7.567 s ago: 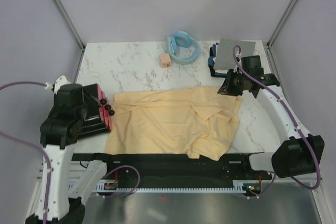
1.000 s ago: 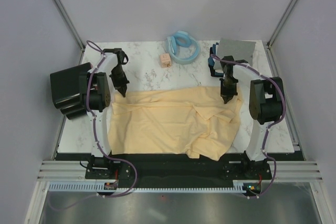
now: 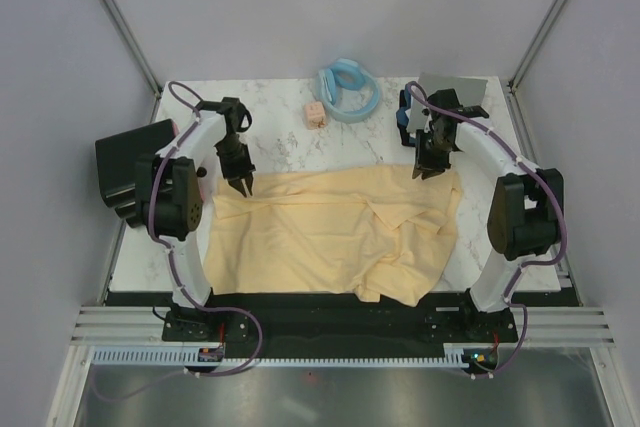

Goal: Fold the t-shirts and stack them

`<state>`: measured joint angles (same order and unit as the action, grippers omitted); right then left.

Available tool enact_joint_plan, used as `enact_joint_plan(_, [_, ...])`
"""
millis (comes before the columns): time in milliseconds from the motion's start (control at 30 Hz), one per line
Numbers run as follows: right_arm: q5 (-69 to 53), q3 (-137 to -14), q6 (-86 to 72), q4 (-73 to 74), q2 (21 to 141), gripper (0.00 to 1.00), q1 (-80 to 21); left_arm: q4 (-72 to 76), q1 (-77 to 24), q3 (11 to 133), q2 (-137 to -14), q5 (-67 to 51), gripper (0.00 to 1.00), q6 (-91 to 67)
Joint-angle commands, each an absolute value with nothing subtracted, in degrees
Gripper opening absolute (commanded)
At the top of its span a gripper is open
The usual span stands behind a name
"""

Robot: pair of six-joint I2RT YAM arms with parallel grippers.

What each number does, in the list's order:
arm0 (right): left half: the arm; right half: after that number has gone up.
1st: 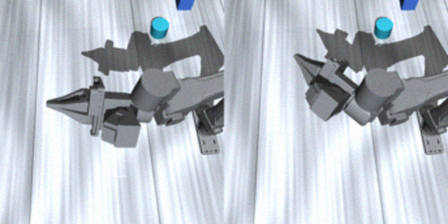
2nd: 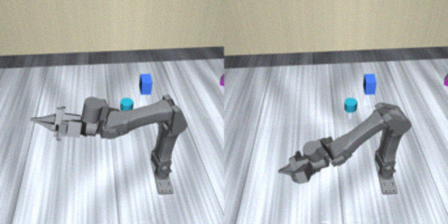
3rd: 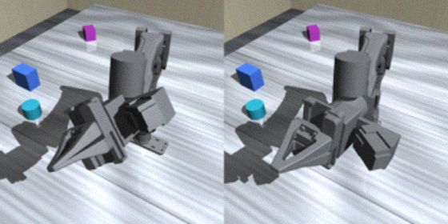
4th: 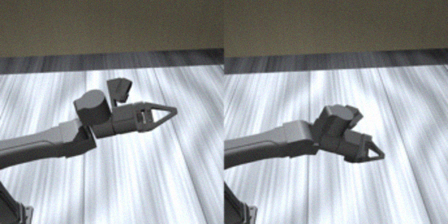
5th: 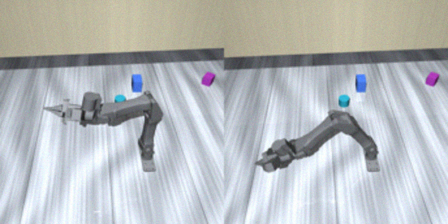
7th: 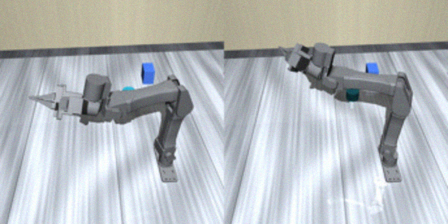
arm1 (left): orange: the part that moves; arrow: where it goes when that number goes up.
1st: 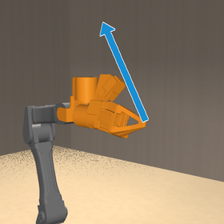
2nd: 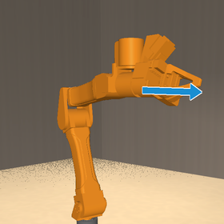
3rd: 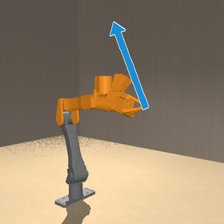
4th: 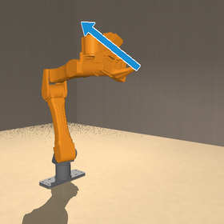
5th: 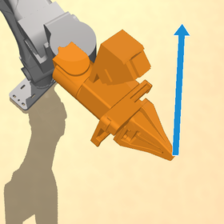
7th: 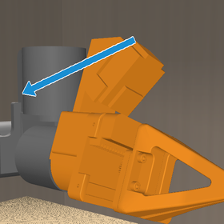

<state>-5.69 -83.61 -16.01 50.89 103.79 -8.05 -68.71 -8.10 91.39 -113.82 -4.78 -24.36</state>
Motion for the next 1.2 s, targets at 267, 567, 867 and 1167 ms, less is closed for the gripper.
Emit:
enact_joint_plan(267, [-7.6,-81.6,-15.2,49.9,99.9,0.36,-8.4,-66.7,-8.3,89.5,-113.7,-4.4,0.3,-23.8])
enact_joint_plan(567, [-8.3,-81.5,-14.9,49.8,99.6,0.35,-8.5,-66.0,-9.3,87.8,-114.3,-2.9,0.32,-24.8])
enact_joint_plan(867, [-8.3,-81.2,-14.9,49.7,99.4,0.35,-8.4,-66.9,-9.8,88.2,-115.7,-1.3,0.33,-24.9])
enact_joint_plan(1167, [-9.7,-81.5,-15.0,49.6,99.7,0.33,-8.3,-67.9,-9.9,84.0,-108.6,0.3,0.44,-33.0])
